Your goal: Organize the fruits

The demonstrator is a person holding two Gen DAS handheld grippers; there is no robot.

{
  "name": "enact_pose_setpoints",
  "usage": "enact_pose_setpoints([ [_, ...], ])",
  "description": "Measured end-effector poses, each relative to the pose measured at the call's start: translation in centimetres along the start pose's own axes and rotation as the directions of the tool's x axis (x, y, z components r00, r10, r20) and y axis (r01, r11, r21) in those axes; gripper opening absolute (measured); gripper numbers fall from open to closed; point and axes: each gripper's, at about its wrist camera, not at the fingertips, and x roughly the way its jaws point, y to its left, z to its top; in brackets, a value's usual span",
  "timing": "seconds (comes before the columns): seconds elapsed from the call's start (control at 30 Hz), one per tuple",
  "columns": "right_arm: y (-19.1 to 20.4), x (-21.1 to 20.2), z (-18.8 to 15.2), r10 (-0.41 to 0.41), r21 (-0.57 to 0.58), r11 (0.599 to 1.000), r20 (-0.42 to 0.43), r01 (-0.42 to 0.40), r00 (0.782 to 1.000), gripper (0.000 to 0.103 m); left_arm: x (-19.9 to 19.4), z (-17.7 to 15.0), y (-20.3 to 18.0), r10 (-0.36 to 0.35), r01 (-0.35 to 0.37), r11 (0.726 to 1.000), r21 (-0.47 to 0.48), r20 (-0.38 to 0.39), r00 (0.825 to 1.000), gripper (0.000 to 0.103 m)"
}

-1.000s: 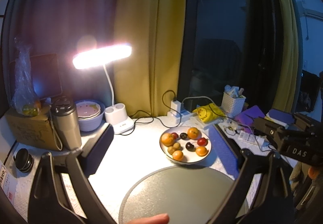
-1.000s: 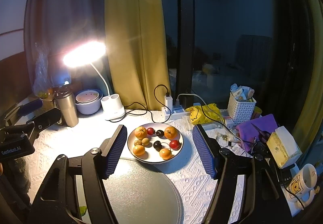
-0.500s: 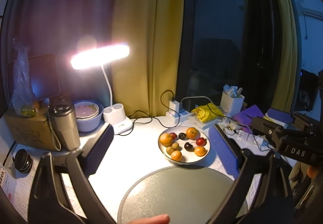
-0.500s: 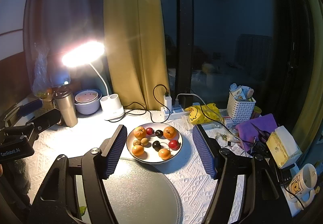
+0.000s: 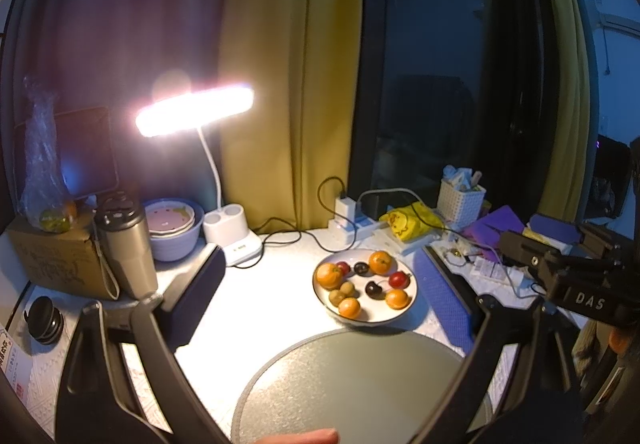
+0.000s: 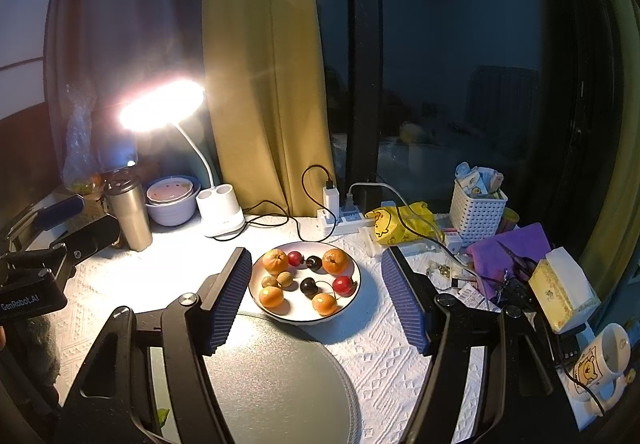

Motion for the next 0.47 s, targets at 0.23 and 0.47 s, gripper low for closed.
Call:
enact_pose_setpoints([
  [0.23, -0.5, 0.2, -0.5, 0.0, 0.004, 1.0, -0.006, 0.0, 1.0, 0.07, 0.4, -0.1, -0.1, -0.005, 0.005, 1.0, -0.001, -0.004, 1.0, 0.096],
  [0.47, -1.1, 1.5, -0.4, 0.002, 0.011, 1.0, -0.024, -0.002, 1.0, 0.071, 2.8, -0.5, -0.2, -0.017, 0.018, 1.0, 0.009, -0.041, 0.999, 0.096],
])
